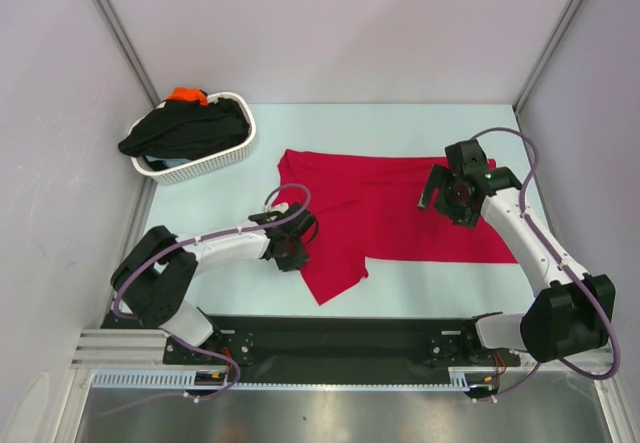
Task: Fold and stack the t-shirts
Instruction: Fold the tshirt
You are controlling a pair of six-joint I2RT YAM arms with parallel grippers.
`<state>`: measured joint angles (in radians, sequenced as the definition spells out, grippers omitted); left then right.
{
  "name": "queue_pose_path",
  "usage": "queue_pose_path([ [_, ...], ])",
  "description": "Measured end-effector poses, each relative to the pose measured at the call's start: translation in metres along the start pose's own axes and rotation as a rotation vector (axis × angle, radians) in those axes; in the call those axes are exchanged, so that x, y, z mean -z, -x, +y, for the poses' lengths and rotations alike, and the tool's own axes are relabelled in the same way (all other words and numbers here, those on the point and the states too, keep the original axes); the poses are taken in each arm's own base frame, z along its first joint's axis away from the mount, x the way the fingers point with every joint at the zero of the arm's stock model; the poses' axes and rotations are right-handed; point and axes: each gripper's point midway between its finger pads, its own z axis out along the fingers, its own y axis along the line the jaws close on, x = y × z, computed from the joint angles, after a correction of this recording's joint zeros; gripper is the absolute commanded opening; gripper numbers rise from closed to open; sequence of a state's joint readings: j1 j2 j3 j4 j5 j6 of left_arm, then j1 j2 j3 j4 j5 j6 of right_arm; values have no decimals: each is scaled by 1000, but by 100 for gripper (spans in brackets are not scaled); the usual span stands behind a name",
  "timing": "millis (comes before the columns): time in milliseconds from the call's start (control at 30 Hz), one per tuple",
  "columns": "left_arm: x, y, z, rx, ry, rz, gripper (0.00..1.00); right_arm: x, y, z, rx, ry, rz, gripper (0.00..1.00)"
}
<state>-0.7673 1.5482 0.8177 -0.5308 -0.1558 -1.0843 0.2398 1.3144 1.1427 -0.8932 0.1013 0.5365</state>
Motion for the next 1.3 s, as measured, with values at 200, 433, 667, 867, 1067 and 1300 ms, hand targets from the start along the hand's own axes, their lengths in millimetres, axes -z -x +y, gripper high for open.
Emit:
queue_pose_path([
  [200,0,0,1,-4,6,-3,0,-7,-2,-28,-148,-29,15,77],
  [433,6,3,9,-112,21,-16,0,-28,-18,-98,-429,-127,86,73],
  [667,25,14,-10,-252,-92,-55,0,-36,-26,-171,-657,-241,86,75],
  [867,30,11,-30,-321,-199,-37,0,-43,-32,-220,-720,-361,80,74],
  [1067,34,11,-38,-360,-243,-33,0,-50,-29,-237,-724,-392,47,70],
  [1300,47,27,-38,-325,-288,-54,0,-62,-27,-249,-739,-403,43,47],
])
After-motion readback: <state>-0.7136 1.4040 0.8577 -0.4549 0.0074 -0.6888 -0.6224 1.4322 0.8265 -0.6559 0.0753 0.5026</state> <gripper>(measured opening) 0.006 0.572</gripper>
